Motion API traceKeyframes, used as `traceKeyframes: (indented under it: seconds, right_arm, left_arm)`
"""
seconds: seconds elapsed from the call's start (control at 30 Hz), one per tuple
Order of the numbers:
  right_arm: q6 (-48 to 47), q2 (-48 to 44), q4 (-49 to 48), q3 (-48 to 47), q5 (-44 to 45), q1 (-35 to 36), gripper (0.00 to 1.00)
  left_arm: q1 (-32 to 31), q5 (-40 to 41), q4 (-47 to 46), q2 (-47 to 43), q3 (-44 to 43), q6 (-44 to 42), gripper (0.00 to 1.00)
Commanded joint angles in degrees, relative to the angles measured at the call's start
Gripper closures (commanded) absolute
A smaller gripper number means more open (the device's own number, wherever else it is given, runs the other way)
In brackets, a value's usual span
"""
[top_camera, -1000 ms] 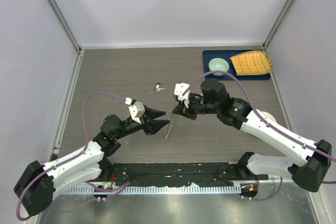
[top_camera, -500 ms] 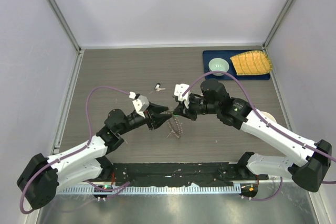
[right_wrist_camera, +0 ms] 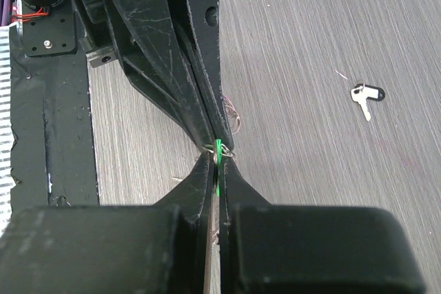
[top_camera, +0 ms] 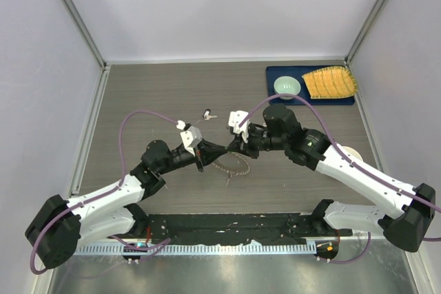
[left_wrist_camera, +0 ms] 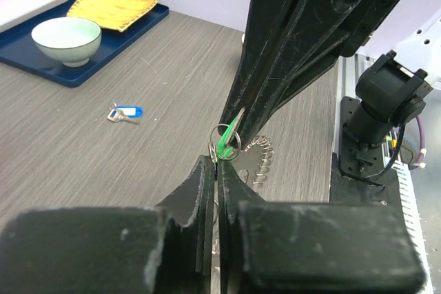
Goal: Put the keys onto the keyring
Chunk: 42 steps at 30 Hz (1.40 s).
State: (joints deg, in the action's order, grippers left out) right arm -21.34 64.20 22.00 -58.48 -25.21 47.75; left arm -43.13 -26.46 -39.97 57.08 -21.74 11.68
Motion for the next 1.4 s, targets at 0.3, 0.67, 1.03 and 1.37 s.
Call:
traceKeyframes:
  seconds: [0.3, 0.67, 1.03, 1.37]
  right_arm:
    - [0.95, -5.05, -3.19, -0.15, 7.54, 0.51, 0.99]
    - [1.92, -5.41, -3.28, 2.31, 14.4, 0.51, 0.99]
    - [2.27, -1.28, -6.61, 4.77, 6.05, 1.91, 0.99]
    - [3.24, 2.32, -10.31, 7.76, 5.35, 2.44, 0.99]
  left_arm:
    - [-0.11, 4.04, 4.1, -5.66, 0.9, -1.75, 1.0]
    - [-0.11, 11.42, 3.15, -12.51, 3.54, -0.44, 1.0]
    - [-0.11, 12.48, -18.73, -9.8, 8.2, 6.86, 1.0]
    - [-0.11, 11.34, -29.55, -5.58, 6.88, 10.55, 1.0]
